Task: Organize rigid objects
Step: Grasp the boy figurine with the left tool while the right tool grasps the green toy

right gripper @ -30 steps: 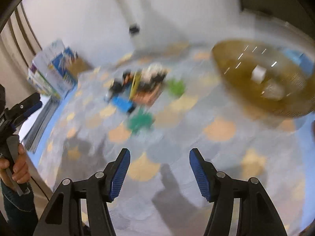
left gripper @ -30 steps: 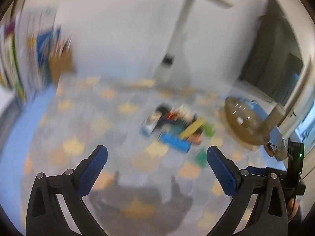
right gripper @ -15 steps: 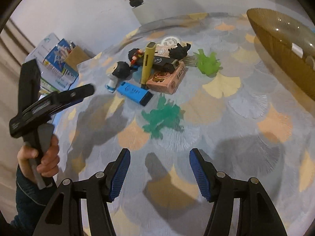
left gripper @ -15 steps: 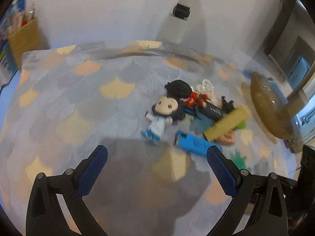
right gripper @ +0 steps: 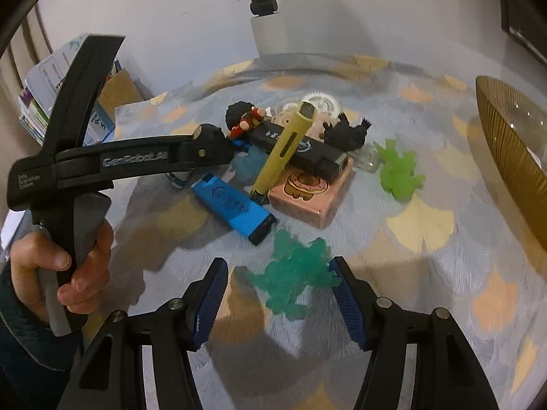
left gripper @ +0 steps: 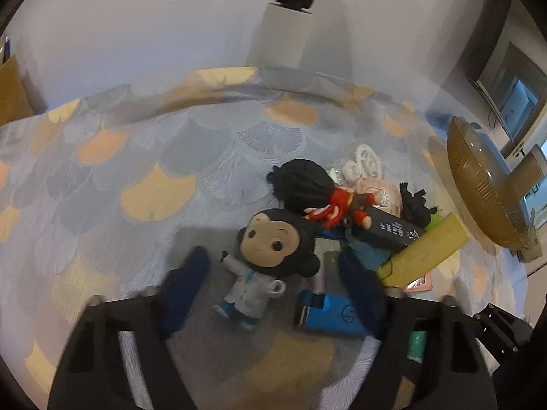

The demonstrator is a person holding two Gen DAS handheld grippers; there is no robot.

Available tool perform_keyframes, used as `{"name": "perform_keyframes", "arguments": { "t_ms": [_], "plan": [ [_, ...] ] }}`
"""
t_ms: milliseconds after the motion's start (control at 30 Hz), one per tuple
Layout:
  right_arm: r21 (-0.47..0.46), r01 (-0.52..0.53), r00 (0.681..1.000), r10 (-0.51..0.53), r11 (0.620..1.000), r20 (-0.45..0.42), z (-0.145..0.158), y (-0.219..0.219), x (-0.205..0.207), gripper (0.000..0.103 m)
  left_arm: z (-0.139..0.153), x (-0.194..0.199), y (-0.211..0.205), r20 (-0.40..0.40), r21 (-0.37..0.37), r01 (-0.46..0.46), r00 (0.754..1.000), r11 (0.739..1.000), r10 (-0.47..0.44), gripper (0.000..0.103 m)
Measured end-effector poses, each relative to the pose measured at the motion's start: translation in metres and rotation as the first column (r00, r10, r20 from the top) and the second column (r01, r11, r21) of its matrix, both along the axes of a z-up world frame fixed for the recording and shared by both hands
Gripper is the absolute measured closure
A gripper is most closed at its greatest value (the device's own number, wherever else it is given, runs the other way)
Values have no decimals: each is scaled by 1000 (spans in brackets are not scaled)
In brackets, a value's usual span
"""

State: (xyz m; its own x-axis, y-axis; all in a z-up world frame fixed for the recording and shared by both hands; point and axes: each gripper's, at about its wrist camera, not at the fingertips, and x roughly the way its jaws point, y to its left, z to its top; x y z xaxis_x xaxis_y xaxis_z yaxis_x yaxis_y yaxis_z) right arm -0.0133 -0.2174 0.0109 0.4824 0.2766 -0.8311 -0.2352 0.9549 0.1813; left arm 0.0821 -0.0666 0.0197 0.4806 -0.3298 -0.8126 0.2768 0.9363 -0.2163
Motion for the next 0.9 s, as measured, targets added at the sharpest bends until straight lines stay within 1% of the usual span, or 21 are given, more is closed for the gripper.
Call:
{"name": "perform_keyframes", "arguments": {
  "t_ms": [33,167,233,367,467,533,600,633,667,733,767,800,867,900],
  "plan": [
    [-1,10,1000,-10,1000,0,0,-2,0,55,0,-2,-1,9,15,-3,1000,1000,3,52],
    [78,-9,1000,10,997,-19,1,-15,-7,57,0,-20,4,12,-14,-19,1000,1000,19,52],
    [97,-27,999,29,995,-19,4,-20,-17,57,3,-31,8,2,-22,-34,999,999,34,52],
    [88,-72,997,72,994,5,15,-26,-43,58,9,-71,17,11,-63,-42,999,997,42,52],
    [83,-110,994,108,990,29,25,-33,-63,57,12,-100,15,17,-64,-42,999,997,43,52],
    [65,-155,987,152,986,45,30,-37,-75,57,15,-118,12,28,-57,-28,999,998,29,52],
    [36,-196,981,196,980,19,27,-35,-81,56,16,-133,7,41,-35,-17,999,999,18,52],
    [17,-201,980,201,979,-2,24,-35,-83,56,16,-138,4,45,-22,-16,999,1000,17,52],
    [0,-190,981,190,982,-31,19,-36,-84,54,15,-143,1,50,-10,-17,999,1000,17,52],
    [9,-148,986,149,989,-73,8,-45,-87,51,11,-157,-5,52,7,-9,999,1000,9,52],
    [25,-129,987,131,991,-91,4,-50,-89,46,8,-163,-8,54,17,-3,999,1000,2,52],
    [44,-122,988,125,992,-85,3,-55,-91,39,6,-168,-10,55,30,-1,998,1000,-1,52],
    [70,-97,991,103,993,-89,4,-66,-102,37,3,-173,-9,55,28,-4,998,1000,3,52],
    [84,-81,991,89,993,-98,4,-70,-105,37,2,-175,-7,58,11,-12,998,1000,11,52]
  ]
}}
